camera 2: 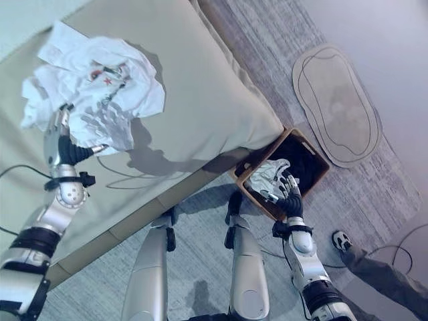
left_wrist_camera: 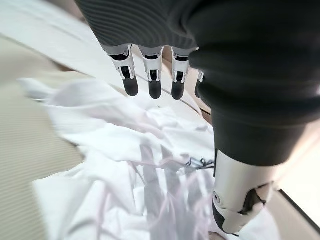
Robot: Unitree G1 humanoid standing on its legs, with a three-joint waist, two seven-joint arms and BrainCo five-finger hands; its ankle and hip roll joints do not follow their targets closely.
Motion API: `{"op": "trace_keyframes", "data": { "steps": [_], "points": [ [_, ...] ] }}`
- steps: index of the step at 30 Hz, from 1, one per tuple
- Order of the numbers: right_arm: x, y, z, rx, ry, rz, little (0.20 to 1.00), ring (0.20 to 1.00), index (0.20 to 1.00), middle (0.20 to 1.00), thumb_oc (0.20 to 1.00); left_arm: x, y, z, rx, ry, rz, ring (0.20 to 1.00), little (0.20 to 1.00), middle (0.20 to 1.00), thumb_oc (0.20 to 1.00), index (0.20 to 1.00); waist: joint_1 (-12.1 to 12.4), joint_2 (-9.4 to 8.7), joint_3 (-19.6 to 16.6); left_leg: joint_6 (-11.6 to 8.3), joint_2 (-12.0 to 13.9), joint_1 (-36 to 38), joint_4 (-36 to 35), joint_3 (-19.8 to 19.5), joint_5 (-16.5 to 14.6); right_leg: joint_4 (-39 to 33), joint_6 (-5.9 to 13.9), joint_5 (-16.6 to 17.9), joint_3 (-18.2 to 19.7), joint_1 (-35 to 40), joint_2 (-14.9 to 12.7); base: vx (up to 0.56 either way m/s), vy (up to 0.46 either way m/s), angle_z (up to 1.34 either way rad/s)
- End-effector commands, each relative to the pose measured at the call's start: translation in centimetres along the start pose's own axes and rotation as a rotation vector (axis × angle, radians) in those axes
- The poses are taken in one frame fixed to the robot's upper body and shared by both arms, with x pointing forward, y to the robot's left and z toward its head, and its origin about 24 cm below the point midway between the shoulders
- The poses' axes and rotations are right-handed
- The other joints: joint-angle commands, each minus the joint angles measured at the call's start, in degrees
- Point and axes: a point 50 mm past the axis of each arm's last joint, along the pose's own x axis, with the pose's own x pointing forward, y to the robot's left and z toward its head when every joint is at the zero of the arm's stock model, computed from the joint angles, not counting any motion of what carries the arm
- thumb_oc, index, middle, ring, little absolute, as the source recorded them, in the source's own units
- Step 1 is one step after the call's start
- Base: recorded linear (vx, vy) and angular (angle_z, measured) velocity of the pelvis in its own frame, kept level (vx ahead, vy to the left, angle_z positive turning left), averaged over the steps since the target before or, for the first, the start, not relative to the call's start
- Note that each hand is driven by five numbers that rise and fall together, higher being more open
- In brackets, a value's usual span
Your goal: Pick up clothes into the bucket
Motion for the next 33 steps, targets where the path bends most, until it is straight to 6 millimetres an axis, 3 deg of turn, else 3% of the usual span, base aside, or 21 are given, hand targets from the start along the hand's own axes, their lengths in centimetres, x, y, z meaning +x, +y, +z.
{"op": "trace_keyframes", "data": {
  "steps": [1,7,11,12,13,14,24,29,30,33],
  "points": [
    [-0.7,-2.0,1.7,-0.008,-0.099,-0.012,1.0,1.0,1.0,1.0,1.0,1.6,2.0,-0.8,0.128,-0.018,0.084,1.0,1.0,1.0,1.0,1.0,-0.8,-0.51,-2.3,-1.17,1.1,-1.9,2.0,0.1,-2.6,0.1,4.43,1.9,2.0,0.4,-3.7,-0.04,0.03,-0.13],
    [-0.8,-2.3,2.0,0.013,-0.116,-0.018,1.0,1.0,1.0,1.0,1.0,2.2,2.8,-1.8,0.249,-0.002,0.101,1.0,1.0,1.0,1.0,1.0,-1.9,-0.81,-1.9,-0.98,1.7,-5.4,4.0,1.0,-3.1,0.0,4.56,2.7,3.5,-3.4,-3.3,-0.03,0.057,-0.12],
    [-0.8,-2.8,1.9,0.01,-0.107,-0.029,1.0,1.0,1.0,1.0,1.0,1.9,1.6,-3.5,0.382,0.097,-0.059,1.0,1.0,1.0,1.0,1.0,-3.0,-0.68,-1.8,-0.61,1.7,-6.7,5.7,1.2,-3.6,1.4,4.66,2.8,4.3,-5.3,-3.3,-0.01,0.035,-0.1],
    [-0.9,-3.1,1.6,0.006,-0.088,-0.035,1.0,1.0,1.0,1.0,1.0,2.5,1.2,-2.7,0.37,0.084,-0.087,1.0,1.0,1.0,1.0,1.0,-3.1,-0.48,-2.0,-0.52,1.7,-6.8,5.9,1.3,-3.9,2.0,4.71,2.6,4.4,-5.7,-3.5,0.0,0.033,-0.07],
    [-0.9,-3.1,1.6,0.006,-0.088,-0.036,1.0,1.0,1.0,1.0,1.0,2.5,1.2,-2.7,0.37,0.083,-0.087,0.881,0.881,0.881,0.881,0.881,-3.1,-0.47,-2.0,-0.52,1.7,-6.8,5.9,1.3,-4.0,2.0,4.72,2.6,4.4,-5.8,-3.5,0.0,0.024,-0.08],
    [-0.8,-3.1,1.6,0.004,-0.087,-0.033,1.0,1.0,1.0,1.0,1.0,2.4,1.0,-3.1,0.391,0.108,-0.122,0.2,0.2,0.2,0.2,0.2,-3.3,-0.37,-2.3,-0.46,1.7,-6.9,6.3,1.3,-4.1,2.4,4.66,2.4,4.7,-6.0,-3.5,0.0,0.024,-0.06],
    [-0.9,-3.2,1.4,0.031,-0.068,-0.012,1.0,1.0,1.0,1.0,1.0,0.6,0.3,-4.6,0.406,0.152,-0.234,0.2,0.2,0.2,0.2,0.2,-2.7,0.77,-4.5,-0.43,1.7,-5.2,6.2,1.2,-4.5,3.3,4.34,1.9,4.6,-4.9,-3.6,-0.01,-0.007,-0.03],
    [-1.1,-3.4,0.8,0.039,-0.038,-0.032,1.0,1.0,1.0,1.0,1.0,-1.6,-1.2,-4.8,0.327,0.163,-0.296,0.2,0.2,0.2,0.2,0.2,-1.2,1.37,-5.1,-0.37,1.6,-0.4,4.3,1.0,-4.2,2.5,4.27,1.8,3.9,-0.4,-3.8,-0.01,-0.004,0.0],
    [-1.3,-3.6,0.5,0.033,-0.027,-0.04,1.0,1.0,1.0,1.0,1.0,-2.6,-1.8,-4.6,0.284,0.162,-0.306,0.2,0.2,0.2,0.2,0.2,-0.9,1.33,-5.5,0.06,1.1,1.4,2.6,1.3,-2.3,1.3,3.71,3.0,3.2,1.4,-4.4,-0.03,-0.036,0.01],
    [-1.5,-3.8,0.2,0.027,-0.009,-0.051,1.0,1.0,1.0,1.0,1.0,-3.8,-2.3,-4.4,0.248,0.146,-0.317,0.2,0.2,0.2,0.2,0.2,-0.2,1.51,-6.3,-0.06,0.9,4.0,1.0,0.9,-1.8,0.4,3.7,2.8,2.4,4.3,-4.5,0.02,-0.037,0.08]
  ]
}}
